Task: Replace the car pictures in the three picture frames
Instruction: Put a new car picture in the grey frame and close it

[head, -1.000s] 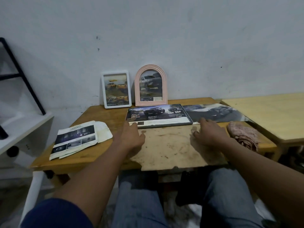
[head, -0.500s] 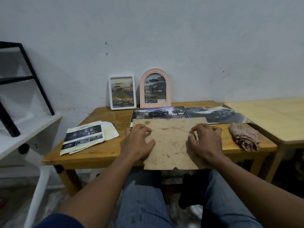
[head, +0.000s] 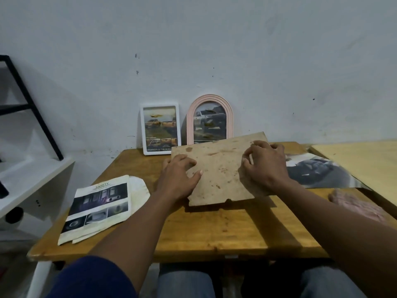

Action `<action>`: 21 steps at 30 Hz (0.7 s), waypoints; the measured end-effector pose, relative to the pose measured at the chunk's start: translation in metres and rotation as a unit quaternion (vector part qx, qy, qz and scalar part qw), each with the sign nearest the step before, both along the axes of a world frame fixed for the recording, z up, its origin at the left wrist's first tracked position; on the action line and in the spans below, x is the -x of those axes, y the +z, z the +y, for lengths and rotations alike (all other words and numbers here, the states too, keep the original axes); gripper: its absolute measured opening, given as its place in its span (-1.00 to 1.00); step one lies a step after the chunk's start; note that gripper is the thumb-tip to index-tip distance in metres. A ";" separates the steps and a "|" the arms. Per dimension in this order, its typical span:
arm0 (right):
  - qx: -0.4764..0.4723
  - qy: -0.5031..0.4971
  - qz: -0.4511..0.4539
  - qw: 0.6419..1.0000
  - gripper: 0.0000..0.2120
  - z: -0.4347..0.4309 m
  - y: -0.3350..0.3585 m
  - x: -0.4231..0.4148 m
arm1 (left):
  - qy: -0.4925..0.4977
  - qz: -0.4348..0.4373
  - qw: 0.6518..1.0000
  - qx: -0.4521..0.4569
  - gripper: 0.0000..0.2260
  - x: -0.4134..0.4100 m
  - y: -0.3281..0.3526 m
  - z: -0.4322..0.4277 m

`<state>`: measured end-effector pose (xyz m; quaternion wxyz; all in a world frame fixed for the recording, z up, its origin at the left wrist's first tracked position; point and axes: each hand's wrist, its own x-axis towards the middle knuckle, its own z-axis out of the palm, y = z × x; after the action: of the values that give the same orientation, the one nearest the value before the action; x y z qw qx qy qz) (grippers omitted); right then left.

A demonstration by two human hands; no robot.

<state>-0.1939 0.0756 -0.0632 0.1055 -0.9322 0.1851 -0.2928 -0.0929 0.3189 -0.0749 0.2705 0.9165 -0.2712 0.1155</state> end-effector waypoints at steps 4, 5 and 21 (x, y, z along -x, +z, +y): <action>-0.031 0.004 0.078 0.996 -0.74 -0.019 -0.010 -0.040 | -0.006 0.052 0.999 -0.007 -0.58 -0.035 -0.010 -0.015; -0.045 0.010 0.094 0.995 -0.74 -0.022 -0.013 -0.047 | -0.008 0.063 0.998 -0.010 -0.58 -0.042 -0.012 -0.017; -0.037 -0.023 0.150 0.988 -0.62 -0.019 -0.038 -0.058 | 0.016 0.046 0.999 0.016 -0.65 -0.051 -0.028 -0.017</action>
<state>-0.1355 0.0566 -0.1017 0.1041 -0.9566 0.2307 -0.1446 -0.0424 0.3016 -0.1034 0.2959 0.9205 -0.2419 0.0821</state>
